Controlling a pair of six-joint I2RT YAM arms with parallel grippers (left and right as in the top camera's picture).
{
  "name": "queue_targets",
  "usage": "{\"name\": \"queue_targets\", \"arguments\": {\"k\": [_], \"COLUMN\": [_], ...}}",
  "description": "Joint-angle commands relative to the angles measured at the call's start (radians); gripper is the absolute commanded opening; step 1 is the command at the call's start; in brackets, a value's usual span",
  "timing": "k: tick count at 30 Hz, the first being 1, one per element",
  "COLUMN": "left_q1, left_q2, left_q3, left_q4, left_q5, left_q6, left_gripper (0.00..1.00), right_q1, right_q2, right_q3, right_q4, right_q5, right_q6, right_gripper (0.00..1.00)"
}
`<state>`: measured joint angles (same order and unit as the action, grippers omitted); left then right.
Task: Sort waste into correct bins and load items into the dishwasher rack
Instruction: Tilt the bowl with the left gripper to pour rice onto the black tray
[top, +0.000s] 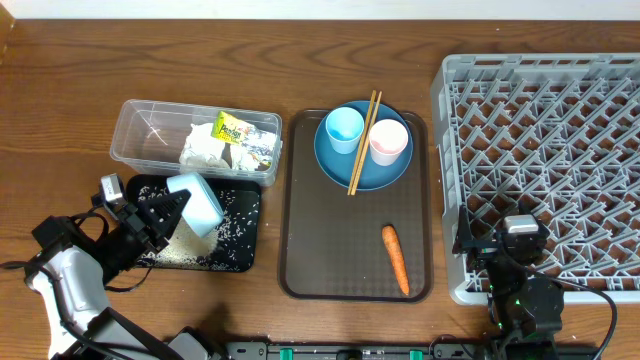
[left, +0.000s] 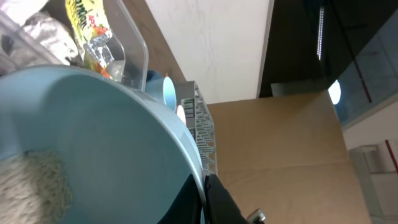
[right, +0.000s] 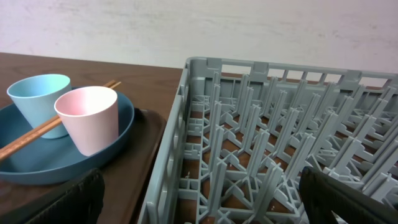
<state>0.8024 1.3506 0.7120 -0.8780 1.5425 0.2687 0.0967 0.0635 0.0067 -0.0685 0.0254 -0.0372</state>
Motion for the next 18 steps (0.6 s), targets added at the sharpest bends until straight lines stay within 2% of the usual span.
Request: {"name": "queue_targets", "arguments": {"k": [1,4,13,16,18], "left_q1": [0.004,0.004,0.004,-0.003,-0.006], "left_q2": [0.002,0.002,0.002,0.002,0.002], "left_q3": [-0.001,-0.001,-0.001,-0.001,-0.001], "left_q4": [-0.010,-0.074,-0.022,-0.068,-0.024], "left_q5": [0.031,0.031,0.031,0.030,0.029], "left_q6": [0.022,0.000,-0.045,-0.052,-0.050], "left_gripper": [0.06,0.06,0.07,0.06,0.06], "right_q1": [0.008,0.008,0.008,0.008,0.008], "right_q2": [0.000,0.000,0.000,0.000,0.000], "right_q3": [-0.001,-0.001,-0.001,-0.001,-0.001], "right_q4": [-0.003,-0.003,-0.003,-0.003,-0.003], "right_q5": [0.000,0.000,0.000,0.000,0.000], "right_q6": [-0.005,-0.005,-0.005,-0.005,-0.005], "right_gripper": [0.99,0.99,0.99,0.99,0.99]}}
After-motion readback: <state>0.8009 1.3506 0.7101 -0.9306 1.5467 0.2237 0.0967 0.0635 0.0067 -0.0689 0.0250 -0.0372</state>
